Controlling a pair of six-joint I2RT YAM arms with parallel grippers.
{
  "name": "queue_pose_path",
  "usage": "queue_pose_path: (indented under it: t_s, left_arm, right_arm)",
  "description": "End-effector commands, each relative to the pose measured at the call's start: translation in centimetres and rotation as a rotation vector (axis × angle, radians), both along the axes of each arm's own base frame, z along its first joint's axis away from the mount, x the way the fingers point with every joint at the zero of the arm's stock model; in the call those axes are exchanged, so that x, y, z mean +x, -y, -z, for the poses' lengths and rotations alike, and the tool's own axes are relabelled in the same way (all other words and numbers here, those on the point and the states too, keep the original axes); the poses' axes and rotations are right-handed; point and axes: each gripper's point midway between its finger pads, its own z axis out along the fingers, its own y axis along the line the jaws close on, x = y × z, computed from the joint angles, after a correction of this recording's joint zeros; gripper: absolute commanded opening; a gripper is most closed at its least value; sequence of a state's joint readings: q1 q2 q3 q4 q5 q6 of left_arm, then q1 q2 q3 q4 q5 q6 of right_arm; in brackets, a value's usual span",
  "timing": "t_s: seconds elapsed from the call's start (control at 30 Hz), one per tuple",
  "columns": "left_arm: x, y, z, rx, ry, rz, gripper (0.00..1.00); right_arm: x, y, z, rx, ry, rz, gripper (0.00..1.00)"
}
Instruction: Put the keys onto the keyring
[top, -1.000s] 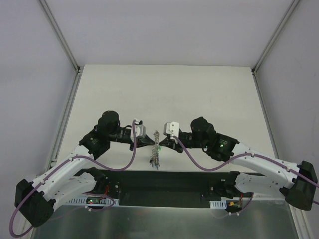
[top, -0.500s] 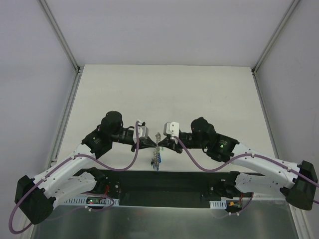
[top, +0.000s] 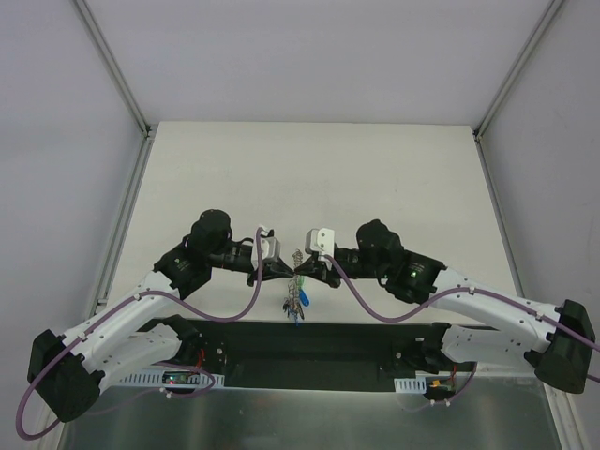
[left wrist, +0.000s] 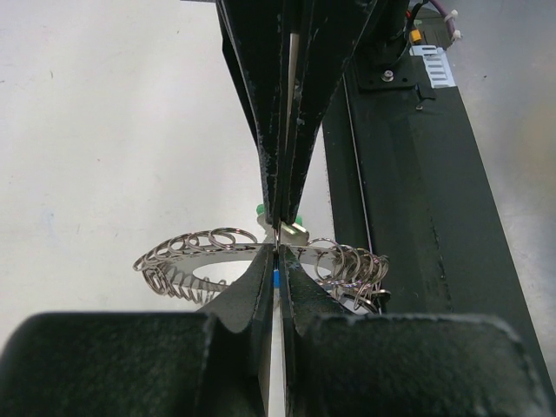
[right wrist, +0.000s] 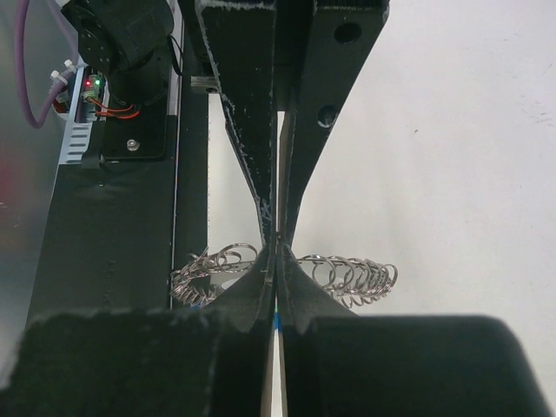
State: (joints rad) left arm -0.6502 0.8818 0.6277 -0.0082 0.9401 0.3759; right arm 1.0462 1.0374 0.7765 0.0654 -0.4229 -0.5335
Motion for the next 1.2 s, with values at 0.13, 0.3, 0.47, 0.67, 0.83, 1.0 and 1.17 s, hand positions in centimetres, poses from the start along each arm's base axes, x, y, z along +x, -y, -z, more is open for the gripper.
queue_pose_path:
  t_s: [0.13, 0.3, 0.47, 0.67, 0.83, 1.0, 1.17]
  left_arm:
    - [-0.2, 0.7, -2.4, -0.047, 0.044, 0.025, 0.0]
    - [0.1, 0.6, -2.7, -0.048, 0.056, 0.001, 0.0]
    - [0.6, 0.3, -2.7, -0.046, 0.069, -0.036, 0.0]
    - [1.5, 0.2, -3.0, -0.048, 0.082, -0.097, 0.0]
    - [1.8, 0.1, -3.1, -0.052, 0.075, -0.127, 0.0]
    - [2.7, -0.1, -3.4, -0.06, 0.075, -0.188, 0.0]
    - [2.9, -0.2, -3.4, -0.065, 0.072, -0.209, 0.0]
  right_arm:
    - [0.1, -1.9, -4.0, 0.101, 0.034, -0.023, 0.01]
    - [-0.2, -1.9, -4.0, 0.087, 0.015, -0.036, 0.07]
    - [0.3, -0.1, -5.1, 0.089, 0.056, 0.03, 0.32]
    - [1.3, 2.2, -3.5, 0.035, 0.075, 0.141, 0.45]
    - [1.5, 2.5, -1.6, 0.004, 0.046, 0.173, 0.5]
    - [1.7, 1.5, -1.2, 0.04, 0.03, 0.208, 0.51]
    - [2.3, 0.5, -0.8, 0.068, 0.031, 0.273, 0.51]
